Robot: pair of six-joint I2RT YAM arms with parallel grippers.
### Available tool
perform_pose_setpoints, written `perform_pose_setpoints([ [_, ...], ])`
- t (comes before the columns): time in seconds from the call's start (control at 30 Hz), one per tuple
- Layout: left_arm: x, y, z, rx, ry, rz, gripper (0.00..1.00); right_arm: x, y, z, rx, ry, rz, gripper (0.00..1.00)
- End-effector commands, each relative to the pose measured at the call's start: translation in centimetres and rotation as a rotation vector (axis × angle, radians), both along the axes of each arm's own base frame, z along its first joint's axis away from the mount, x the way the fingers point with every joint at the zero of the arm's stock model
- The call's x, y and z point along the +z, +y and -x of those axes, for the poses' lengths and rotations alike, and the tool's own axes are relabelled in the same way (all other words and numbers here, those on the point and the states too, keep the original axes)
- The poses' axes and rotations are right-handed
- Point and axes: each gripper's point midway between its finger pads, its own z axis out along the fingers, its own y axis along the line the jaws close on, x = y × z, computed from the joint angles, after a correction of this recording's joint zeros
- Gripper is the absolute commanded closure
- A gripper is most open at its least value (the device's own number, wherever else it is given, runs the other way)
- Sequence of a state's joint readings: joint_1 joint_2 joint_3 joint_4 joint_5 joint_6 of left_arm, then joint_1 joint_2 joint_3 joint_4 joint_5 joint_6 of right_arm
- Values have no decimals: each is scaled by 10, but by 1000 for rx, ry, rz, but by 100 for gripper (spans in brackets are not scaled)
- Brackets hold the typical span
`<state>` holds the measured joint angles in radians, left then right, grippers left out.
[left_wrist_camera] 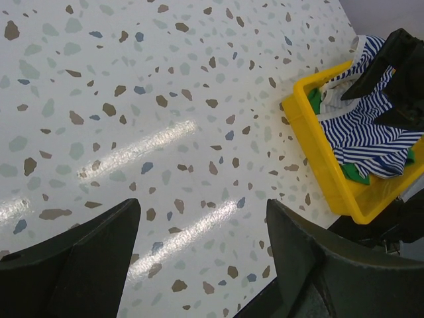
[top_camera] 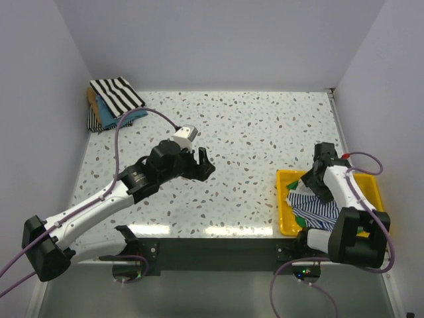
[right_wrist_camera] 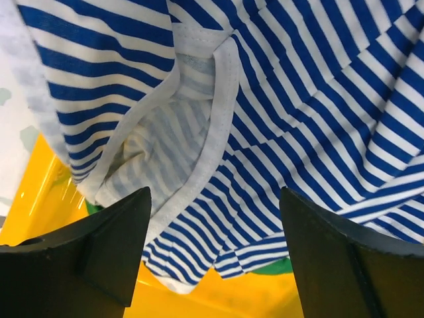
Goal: Fold and stack the tank tops
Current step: Grab the tank top from the pile
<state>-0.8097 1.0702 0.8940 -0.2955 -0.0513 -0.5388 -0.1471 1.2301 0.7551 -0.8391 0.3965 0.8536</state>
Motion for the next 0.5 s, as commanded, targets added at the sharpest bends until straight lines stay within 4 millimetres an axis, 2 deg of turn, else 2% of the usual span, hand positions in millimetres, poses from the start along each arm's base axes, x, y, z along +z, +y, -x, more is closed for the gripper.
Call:
perform_pose_setpoints([
  [0.0, 13, -3, -1, -28, -35, 48, 18, -16, 1, -9, -30, -33, -21, 20],
  [0.1, 10, -5, 1, -52, -24, 59, 18, -25, 3, -8, -37, -36, -28, 28],
  [0.17, 6, -6, 2, -62, -15, 57, 18, -33, 4, -5, -41, -39, -38, 39],
  [0.2, 6, -6, 1, -61, -14, 58, 18, -38, 7, -4, -36, -38, -53, 44],
  [0.23, 4, -6, 1, -63, -11, 55, 18, -40, 8, -3, -31, -37, -58, 56],
  [0.3, 4, -6, 1, -63, -12, 58, 18, -42, 9, 1, -22, -25, -58, 72],
  [0.33, 3, -6, 1, -65, -9, 59, 18, -40, 8, 2, -20, -18, -53, 88],
  [0.37, 4, -5, 1, -64, -11, 60, 18, -34, 7, 1, -19, -31, -45, 94],
  [0.4, 5, -4, 1, -63, -14, 61, 18, -24, 5, -3, -5, -46, -35, 99],
  [0.47, 6, -3, 1, -63, -17, 64, 18, -2, 3, -4, 7, -83, -18, 100],
])
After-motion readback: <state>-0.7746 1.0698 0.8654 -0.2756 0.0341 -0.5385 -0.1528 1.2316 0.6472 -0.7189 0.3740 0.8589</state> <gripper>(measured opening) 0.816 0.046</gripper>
